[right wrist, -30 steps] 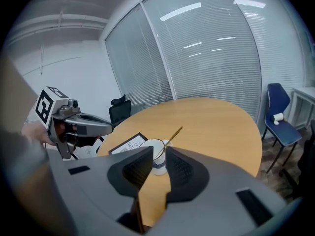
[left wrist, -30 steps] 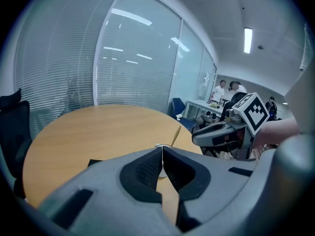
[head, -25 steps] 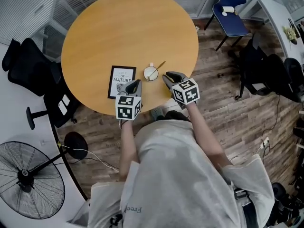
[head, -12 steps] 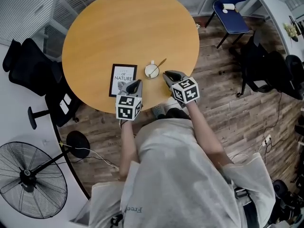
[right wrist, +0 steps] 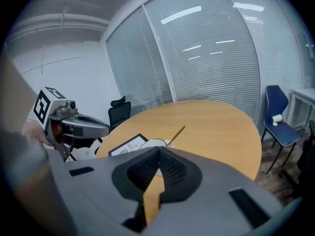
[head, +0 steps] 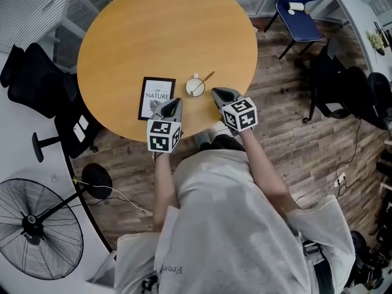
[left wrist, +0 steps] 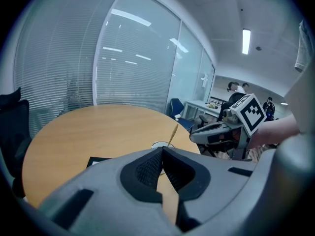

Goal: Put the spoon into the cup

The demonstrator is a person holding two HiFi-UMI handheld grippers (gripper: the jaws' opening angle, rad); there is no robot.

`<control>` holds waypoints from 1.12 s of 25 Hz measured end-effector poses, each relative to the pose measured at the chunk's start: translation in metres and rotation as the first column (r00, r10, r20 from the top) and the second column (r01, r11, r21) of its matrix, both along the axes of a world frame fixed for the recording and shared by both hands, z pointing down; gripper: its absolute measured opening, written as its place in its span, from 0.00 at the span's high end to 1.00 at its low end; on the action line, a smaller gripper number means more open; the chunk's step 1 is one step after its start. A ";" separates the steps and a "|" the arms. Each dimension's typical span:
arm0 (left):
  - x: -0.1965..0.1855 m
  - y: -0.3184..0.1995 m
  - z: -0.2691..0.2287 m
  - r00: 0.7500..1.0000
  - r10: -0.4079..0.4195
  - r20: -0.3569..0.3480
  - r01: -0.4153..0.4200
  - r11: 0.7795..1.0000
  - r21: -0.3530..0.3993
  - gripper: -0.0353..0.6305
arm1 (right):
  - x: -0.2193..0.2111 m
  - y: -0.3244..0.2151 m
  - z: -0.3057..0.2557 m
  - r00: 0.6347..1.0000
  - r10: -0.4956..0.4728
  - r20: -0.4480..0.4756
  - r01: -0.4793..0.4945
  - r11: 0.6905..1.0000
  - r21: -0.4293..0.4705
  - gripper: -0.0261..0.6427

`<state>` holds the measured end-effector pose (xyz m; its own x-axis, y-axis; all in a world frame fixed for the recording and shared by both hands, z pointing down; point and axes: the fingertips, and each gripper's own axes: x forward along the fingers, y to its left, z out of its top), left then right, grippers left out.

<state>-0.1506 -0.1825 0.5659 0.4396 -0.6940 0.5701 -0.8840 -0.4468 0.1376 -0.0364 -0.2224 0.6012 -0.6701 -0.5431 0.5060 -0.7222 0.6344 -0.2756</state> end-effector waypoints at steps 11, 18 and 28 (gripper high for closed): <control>0.006 -0.005 0.000 1.000 -0.020 -0.005 0.020 1.000 0.013 0.94 | 0.007 0.004 0.003 1.000 0.016 0.011 -0.016 1.000 0.000 0.96; 0.023 -0.005 0.000 1.000 0.019 0.006 -0.019 1.000 0.016 0.94 | 0.021 0.007 0.003 0.998 0.050 0.044 -0.050 0.999 -0.012 0.97; 0.025 -0.003 0.002 1.000 0.013 0.022 -0.014 1.000 0.012 0.94 | 0.022 0.013 0.002 0.999 0.035 0.028 -0.035 0.999 -0.003 0.97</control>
<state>-0.1261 -0.1855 0.5679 0.4364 -0.6949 0.5716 -0.8806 -0.4603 0.1126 -0.0146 -0.2093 0.6035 -0.6647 -0.5650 0.4889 -0.7358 0.6084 -0.2973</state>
